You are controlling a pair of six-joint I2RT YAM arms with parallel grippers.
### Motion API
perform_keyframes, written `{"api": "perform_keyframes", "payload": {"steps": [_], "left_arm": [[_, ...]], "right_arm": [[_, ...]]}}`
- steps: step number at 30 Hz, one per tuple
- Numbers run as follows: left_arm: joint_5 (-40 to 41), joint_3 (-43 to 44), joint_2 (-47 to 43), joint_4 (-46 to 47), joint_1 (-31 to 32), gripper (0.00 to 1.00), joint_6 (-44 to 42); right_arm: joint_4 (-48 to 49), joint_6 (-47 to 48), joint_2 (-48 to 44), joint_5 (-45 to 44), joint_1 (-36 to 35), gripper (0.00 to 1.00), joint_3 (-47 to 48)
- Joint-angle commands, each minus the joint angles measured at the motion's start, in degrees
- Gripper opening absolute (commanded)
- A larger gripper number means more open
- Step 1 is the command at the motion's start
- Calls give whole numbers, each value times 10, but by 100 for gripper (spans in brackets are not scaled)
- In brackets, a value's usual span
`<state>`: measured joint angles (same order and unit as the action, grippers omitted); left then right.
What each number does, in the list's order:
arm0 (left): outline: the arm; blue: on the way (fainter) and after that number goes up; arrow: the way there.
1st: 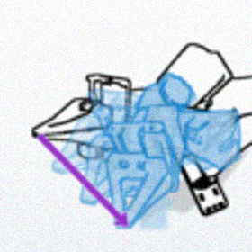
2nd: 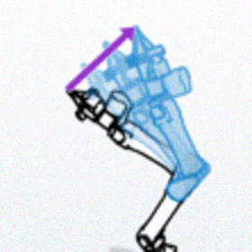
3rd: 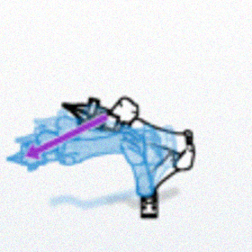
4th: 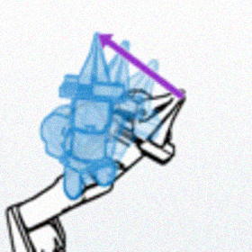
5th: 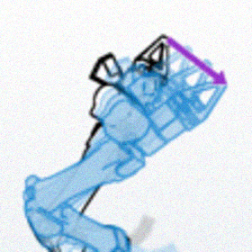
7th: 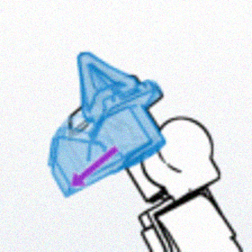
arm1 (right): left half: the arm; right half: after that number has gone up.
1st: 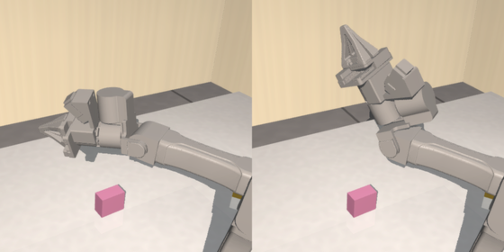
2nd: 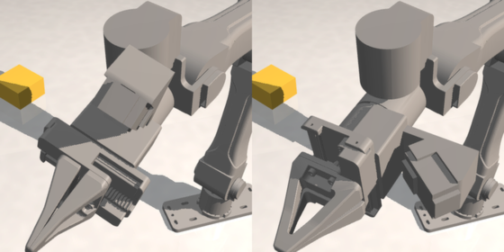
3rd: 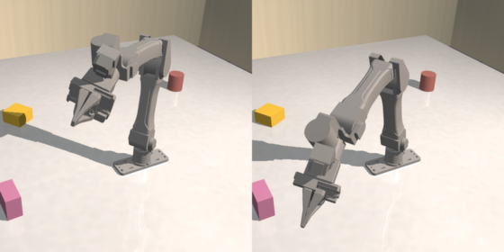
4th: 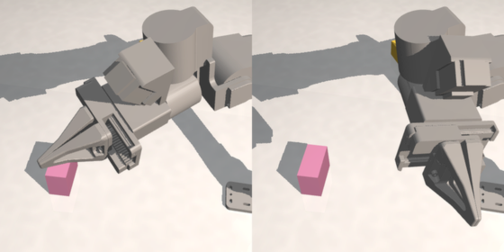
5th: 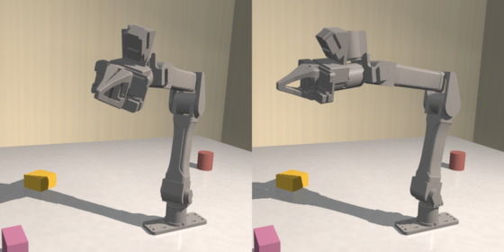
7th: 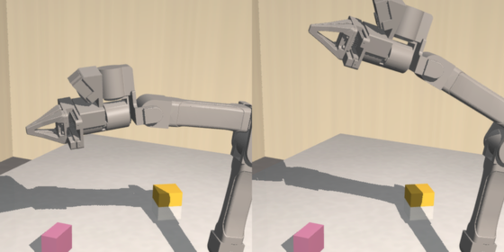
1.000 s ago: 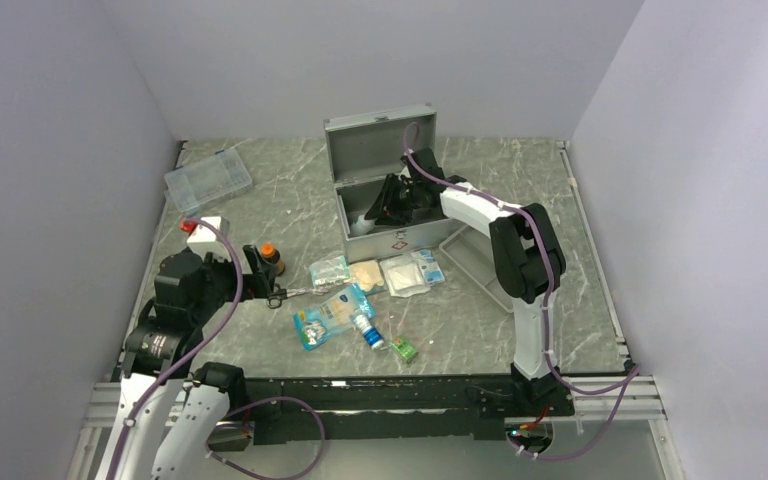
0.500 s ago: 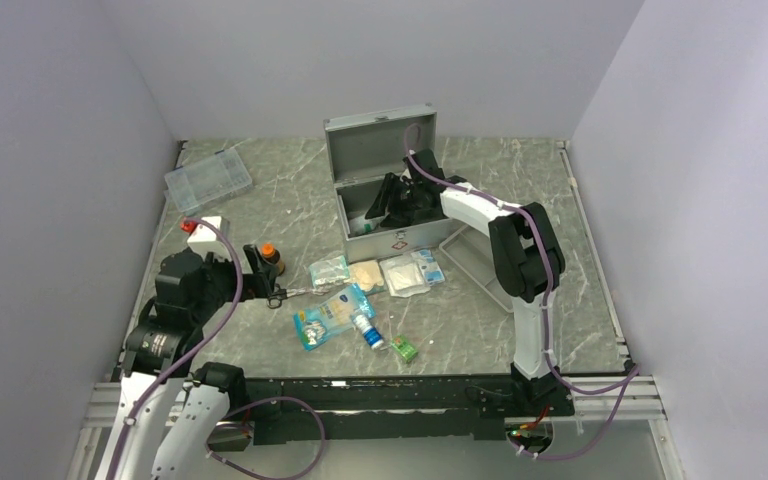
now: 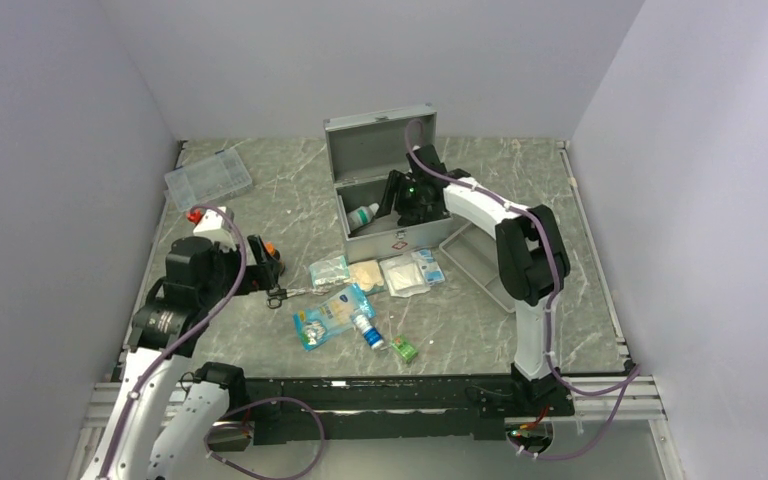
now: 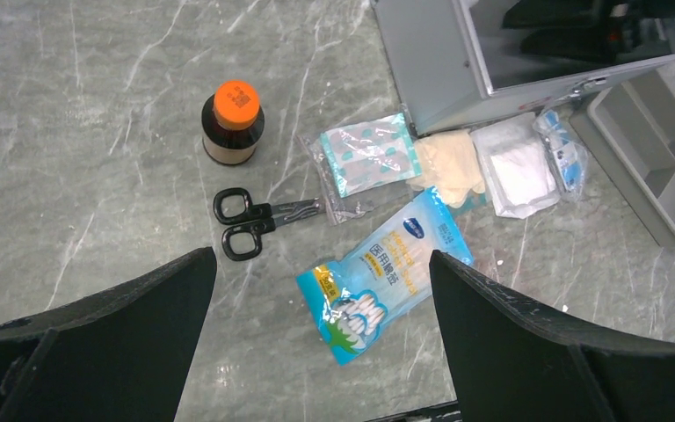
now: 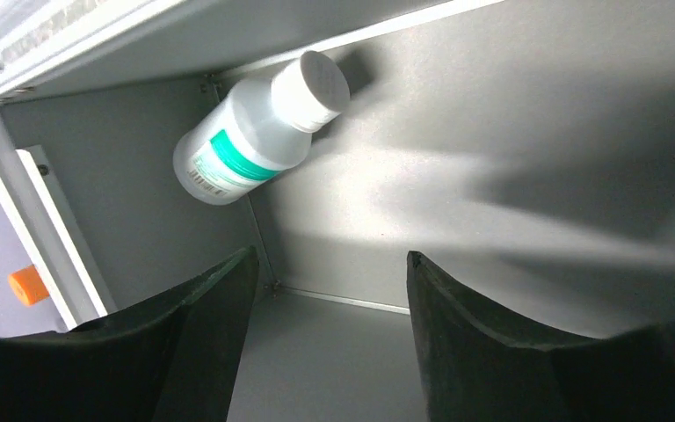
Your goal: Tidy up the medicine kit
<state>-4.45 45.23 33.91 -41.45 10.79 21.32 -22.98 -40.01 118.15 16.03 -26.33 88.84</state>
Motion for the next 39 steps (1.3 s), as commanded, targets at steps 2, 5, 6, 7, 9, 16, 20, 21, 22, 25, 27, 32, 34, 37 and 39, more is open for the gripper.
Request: {"api": "perform_keyframes", "payload": {"steps": [2,5,6,7,9,16,20,21,22,25,27,32,34,37,39], "left_arm": [[40,39,54,-18,-3,99,36],[43,53,89,-22,-3,99,47],[43,57,101,-22,-4,99,50],[43,61,114,-22,-5,99,53],[62,71,140,-22,-5,99,59],[85,91,231,-20,-7,99,66],[95,105,272,-14,-7,99,72],[98,110,283,-14,-7,99,71],[97,119,294,-13,-7,99,70],[95,141,330,-15,-8,97,61],[100,155,354,-17,-9,94,54],[103,189,416,-36,-13,87,42],[95,194,435,-33,-14,84,37],[90,203,459,-34,-16,81,32],[84,209,473,-37,-16,78,30]], "right_arm": [[-65,63,-89,-112,-2,69,56],[-102,94,-115,-156,-8,72,79],[-109,102,-123,-167,-9,72,81],[-113,109,-133,-182,-10,72,82],[-120,121,-157,-196,-17,72,78],[-159,163,-239,-309,-87,73,66],[-158,170,-302,-345,-121,74,24],[-155,169,-320,-346,-127,74,10],[-150,168,-337,-344,-132,74,-7],[-140,164,-390,-342,-150,74,-54],[-142,160,-421,-343,-162,74,-79],[-134,137,-504,-309,-185,74,-145],[-139,131,-535,-308,-192,74,-165],[-150,126,-583,-314,-196,75,-188],[-156,124,-606,-316,-196,75,-197]]}}
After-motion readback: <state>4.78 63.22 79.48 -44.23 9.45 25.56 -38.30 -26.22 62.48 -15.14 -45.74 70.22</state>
